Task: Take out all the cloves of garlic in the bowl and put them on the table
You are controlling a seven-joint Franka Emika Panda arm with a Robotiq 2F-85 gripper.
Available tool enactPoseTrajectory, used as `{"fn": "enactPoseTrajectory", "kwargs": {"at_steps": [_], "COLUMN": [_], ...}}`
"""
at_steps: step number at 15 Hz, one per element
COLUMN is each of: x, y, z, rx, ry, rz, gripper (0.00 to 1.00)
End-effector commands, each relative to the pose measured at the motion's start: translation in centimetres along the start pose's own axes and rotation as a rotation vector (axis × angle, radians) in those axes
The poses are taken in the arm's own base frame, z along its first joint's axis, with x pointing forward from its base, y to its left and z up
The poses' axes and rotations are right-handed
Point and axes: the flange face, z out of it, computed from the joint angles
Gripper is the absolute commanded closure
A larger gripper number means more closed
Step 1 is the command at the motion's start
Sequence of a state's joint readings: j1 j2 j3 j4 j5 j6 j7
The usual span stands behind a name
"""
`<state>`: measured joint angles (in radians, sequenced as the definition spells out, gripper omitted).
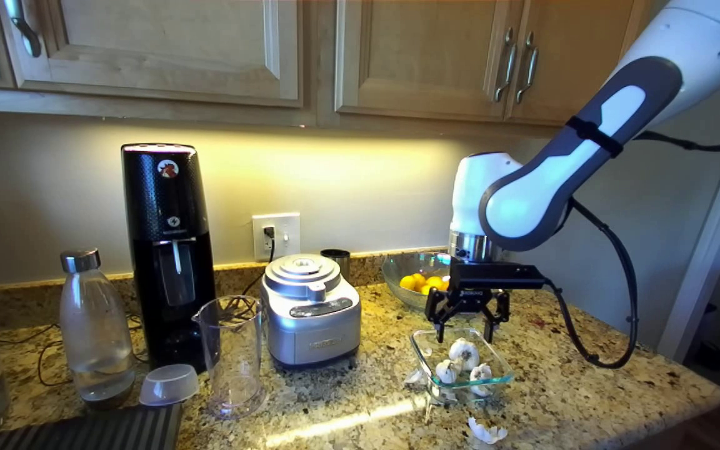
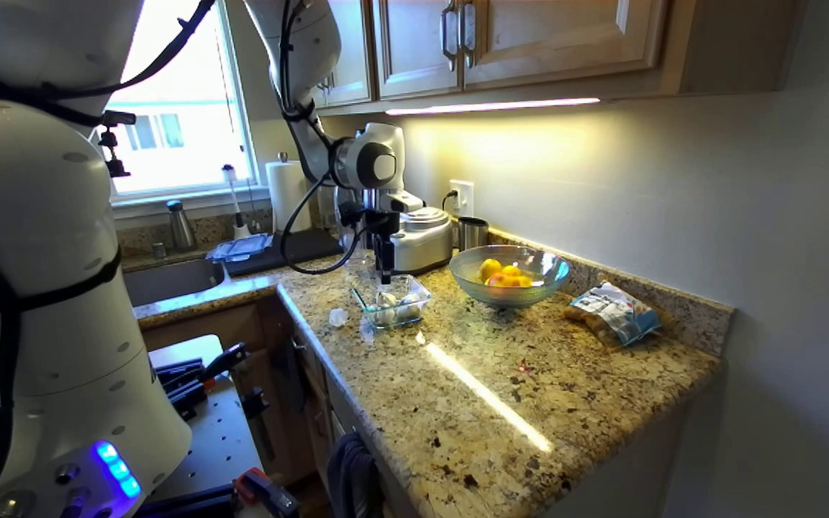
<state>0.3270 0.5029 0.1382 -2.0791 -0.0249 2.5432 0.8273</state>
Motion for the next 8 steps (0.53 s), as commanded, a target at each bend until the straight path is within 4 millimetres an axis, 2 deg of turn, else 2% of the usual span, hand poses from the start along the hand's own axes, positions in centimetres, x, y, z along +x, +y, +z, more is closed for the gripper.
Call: {"fn": "enactPoseTrajectory", "kwargs": {"at_steps": [1, 8], "x": [0.7, 2.5], "y": [-0.9, -0.7], "z": [1.0, 3.5], "rx": [0.002, -0.047], "ry": [0.023, 0.04], "rz": [0.057, 0.078], "gripper": [0.0, 0.0]}}
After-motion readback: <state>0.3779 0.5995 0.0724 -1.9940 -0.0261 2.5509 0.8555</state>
